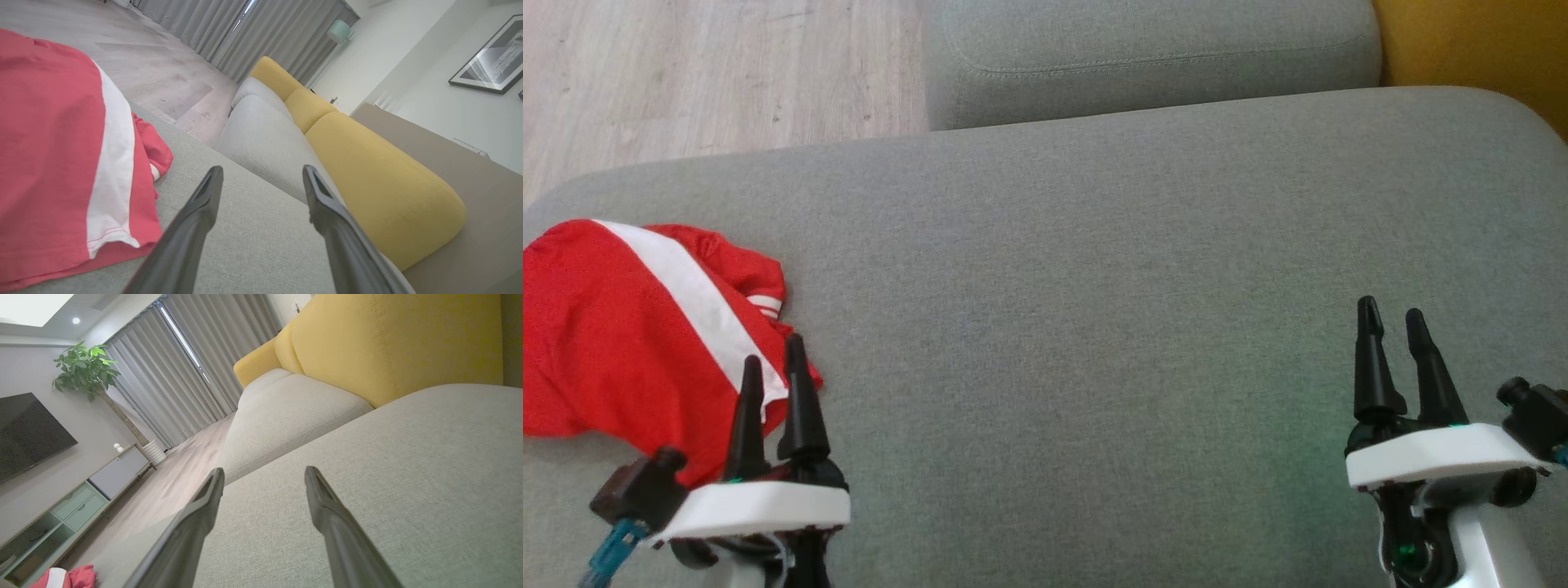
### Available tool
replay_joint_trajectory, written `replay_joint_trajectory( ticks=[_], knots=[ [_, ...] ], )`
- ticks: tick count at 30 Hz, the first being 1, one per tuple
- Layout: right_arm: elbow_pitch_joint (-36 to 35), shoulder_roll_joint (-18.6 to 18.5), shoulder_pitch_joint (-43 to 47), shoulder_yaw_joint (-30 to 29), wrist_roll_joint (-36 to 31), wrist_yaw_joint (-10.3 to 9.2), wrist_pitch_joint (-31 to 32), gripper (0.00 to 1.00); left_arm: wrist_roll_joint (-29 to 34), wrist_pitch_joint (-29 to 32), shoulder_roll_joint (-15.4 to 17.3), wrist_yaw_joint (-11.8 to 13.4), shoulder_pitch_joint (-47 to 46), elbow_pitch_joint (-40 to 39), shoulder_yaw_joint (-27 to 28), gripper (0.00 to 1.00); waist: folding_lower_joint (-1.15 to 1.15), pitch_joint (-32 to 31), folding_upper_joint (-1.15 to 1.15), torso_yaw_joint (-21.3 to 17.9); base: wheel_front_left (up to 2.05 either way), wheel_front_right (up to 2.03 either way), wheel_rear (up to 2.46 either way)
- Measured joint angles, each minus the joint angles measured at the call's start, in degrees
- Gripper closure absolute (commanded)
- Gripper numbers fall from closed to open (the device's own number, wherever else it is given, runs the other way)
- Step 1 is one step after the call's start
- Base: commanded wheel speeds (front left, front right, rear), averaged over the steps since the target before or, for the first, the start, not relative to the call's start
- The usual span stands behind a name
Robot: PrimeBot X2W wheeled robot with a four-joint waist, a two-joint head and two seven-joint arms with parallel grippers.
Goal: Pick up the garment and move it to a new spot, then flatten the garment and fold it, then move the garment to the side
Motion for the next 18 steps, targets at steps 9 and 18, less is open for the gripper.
replay_joint_trajectory(
  ticks=[9, 18],
  knots=[
    [-0.63, 0.00, 0.00, 0.75, -7.09, 0.00, -1.54, 0.00, 9.20, -1.60, 0.02, 0.36, -0.11, -0.64, -3.03, 0.00, 0.00, 0.00, 0.00, -0.23, 0.00, 0.00, 0.00],
    [-1.23, -0.01, 0.00, 1.47, -14.01, 0.00, -2.93, 0.00, 16.85, -3.02, 0.12, 1.36, -0.14, -0.62, -4.89, 0.00, 0.00, 0.10, 0.00, -0.18, 0.00, 0.00, 0.00]
  ],
)
